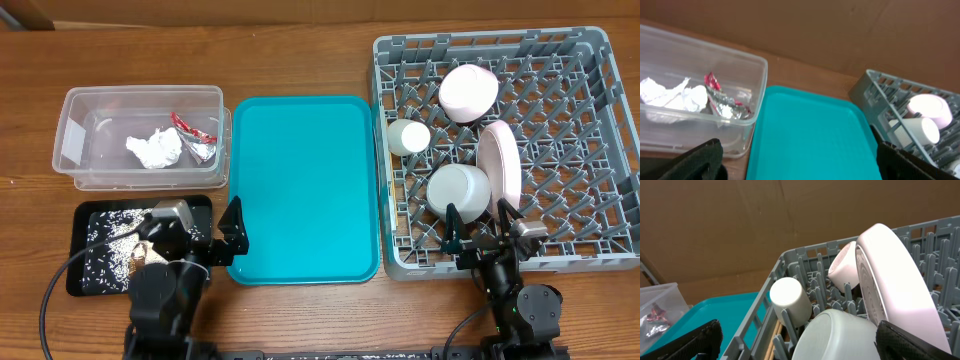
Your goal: Sort waste into correct bins and load items into the dishwasher
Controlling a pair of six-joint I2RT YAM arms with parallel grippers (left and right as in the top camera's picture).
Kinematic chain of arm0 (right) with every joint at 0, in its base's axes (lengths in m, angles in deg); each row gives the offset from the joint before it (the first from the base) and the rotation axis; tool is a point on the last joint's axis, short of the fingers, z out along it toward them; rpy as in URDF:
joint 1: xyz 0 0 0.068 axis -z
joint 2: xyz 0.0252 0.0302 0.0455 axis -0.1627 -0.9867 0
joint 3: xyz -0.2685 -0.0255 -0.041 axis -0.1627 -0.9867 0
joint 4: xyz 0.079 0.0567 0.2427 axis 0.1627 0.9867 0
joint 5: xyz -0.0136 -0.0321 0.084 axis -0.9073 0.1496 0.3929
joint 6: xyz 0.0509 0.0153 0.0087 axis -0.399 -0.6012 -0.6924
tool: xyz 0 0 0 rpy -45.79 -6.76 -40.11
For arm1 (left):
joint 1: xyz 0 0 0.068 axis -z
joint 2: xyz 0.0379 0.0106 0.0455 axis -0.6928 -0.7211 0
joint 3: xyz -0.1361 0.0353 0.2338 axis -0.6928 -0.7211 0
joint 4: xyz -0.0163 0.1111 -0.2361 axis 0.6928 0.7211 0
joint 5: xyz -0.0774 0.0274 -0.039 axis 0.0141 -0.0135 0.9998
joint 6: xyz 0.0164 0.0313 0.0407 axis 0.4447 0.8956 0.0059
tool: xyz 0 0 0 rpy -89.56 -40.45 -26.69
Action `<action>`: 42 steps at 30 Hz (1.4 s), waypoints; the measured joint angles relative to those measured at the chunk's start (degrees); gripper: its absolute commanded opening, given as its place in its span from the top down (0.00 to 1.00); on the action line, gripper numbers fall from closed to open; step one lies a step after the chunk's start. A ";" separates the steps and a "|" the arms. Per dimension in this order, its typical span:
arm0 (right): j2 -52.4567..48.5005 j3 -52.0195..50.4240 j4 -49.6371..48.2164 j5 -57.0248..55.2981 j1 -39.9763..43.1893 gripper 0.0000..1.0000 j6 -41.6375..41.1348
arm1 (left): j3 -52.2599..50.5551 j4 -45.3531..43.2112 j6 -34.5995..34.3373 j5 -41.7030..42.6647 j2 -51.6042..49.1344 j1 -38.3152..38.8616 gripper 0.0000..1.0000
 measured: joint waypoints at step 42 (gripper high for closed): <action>0.00 0.00 0.09 0.00 0.00 0.00 0.04 | -17.55 -8.70 23.65 2.10 16.74 -4.00 0.00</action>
